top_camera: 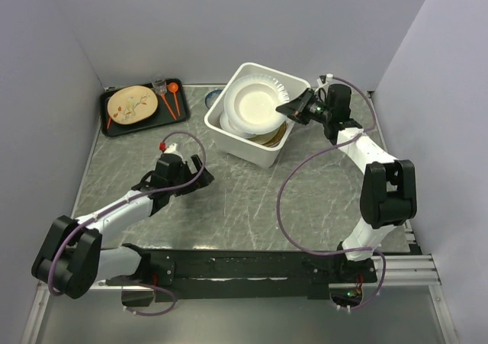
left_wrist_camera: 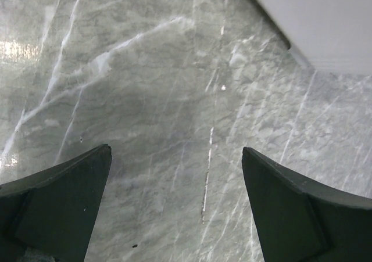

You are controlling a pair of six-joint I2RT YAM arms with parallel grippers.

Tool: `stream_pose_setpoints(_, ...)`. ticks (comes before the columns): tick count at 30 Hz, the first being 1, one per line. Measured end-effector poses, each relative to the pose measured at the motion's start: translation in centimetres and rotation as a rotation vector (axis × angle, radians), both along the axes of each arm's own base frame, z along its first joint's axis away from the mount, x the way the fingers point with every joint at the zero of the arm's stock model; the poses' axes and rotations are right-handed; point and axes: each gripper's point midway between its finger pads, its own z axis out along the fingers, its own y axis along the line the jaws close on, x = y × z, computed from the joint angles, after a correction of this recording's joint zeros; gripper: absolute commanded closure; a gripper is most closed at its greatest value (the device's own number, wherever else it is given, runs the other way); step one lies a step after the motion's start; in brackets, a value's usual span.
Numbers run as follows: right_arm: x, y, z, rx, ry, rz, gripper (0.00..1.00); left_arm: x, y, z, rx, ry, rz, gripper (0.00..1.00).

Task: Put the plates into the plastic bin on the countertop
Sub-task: Place the plate in the plastic bin.

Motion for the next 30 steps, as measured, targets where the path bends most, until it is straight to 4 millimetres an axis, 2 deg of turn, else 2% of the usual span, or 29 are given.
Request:
stream_pose_setpoints(6, 0.4, -0.5, -0.4, -0.008, 0.005, -0.023, 1.00, -0.1, 0.0, -1.1, 0.014, 0.031, -0.001, 0.01)
stream_pose_setpoints(13, 0.6, -0.6, -0.5, -0.014, 0.010, -0.026, 1.00, 0.3, -0.3, -1.1, 0.006, 0.026, -0.007, 0.01)
stream_pose_setpoints(22, 1.9, -0.6, -0.4, -0.017, 0.013, -0.038, 1.00, 0.4, -0.3, -0.8, 0.003, 0.018, -0.007, 0.01)
stream_pose_setpoints(25, 2.8, -0.5, -1.0, -0.014, 0.026, -0.042, 1.00, 0.3, -0.2, -0.5, 0.002, 0.009, -0.003, 0.01)
stream_pose_setpoints(30, 3.6, -0.1, -3.1, -0.015, 0.075, -0.041, 1.00, 0.4, -0.1, 0.9, -0.011, -0.030, 0.005, 0.01)
